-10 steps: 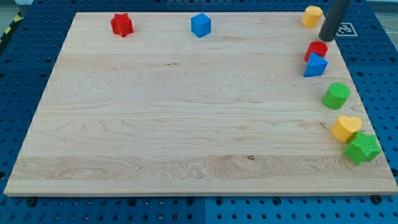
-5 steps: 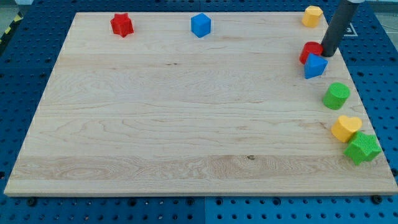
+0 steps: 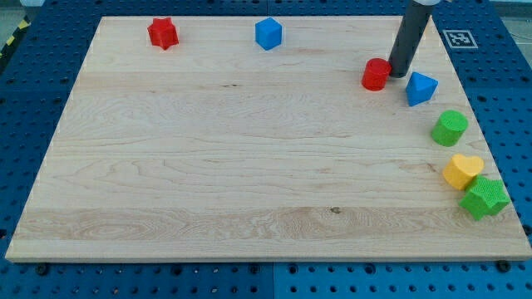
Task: Move red circle vertically below the red star
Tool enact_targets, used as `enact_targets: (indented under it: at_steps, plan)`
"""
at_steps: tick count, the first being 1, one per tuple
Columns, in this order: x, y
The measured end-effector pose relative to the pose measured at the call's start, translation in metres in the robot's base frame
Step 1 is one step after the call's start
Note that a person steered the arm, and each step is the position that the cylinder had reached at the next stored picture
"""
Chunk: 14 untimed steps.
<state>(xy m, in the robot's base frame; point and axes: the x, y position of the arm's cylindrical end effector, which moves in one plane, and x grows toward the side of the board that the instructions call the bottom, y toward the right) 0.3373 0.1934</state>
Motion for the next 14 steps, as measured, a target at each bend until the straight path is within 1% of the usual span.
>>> enact_targets:
  at_steps: [1,3,6,7,8,9,10,11,12,14]
  plan:
    - [0.007,-0.021]
    - [0.008,-0.053]
    - [0.013,-0.125]
    - [0.015,-0.136]
    - [0.028,-0.136]
    - [0.034,-0.116]
    - [0.046,-0.111]
    - [0.049,-0.114]
    - [0.043,-0.126]
    - [0.054,-0.161]
